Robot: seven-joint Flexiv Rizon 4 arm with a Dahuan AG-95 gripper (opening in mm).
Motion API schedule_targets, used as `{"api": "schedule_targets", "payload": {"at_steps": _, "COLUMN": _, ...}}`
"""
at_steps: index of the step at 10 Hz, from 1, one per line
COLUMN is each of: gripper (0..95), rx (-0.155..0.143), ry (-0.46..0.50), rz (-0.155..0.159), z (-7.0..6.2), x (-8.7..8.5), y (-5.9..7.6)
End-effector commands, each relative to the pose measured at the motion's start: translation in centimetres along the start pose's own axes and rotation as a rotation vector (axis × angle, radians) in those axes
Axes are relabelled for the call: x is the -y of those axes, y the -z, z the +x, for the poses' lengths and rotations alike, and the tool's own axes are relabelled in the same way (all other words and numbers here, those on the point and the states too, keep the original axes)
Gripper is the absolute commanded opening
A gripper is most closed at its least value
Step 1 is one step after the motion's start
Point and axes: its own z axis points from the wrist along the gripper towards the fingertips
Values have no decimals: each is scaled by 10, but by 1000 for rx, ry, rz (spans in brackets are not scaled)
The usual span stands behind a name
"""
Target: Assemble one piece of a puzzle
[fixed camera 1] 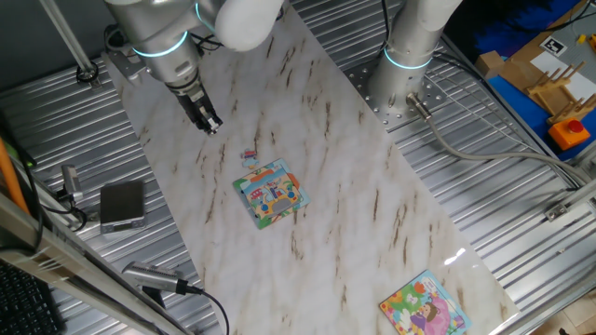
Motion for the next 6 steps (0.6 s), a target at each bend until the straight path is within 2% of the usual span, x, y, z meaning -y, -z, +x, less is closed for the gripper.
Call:
{"api": "schedule_targets", "payload": {"at_steps": 1, "gripper": 0, "rx": -29, "ry": 6, "rz": -3, "z": 0, "x": 0, "y": 1}}
{"api": "schedule_targets", "payload": {"at_steps": 6, "gripper": 0, "rx": -39, "ry": 24, "rz": -2, "z": 0, "x": 0, "y": 1}}
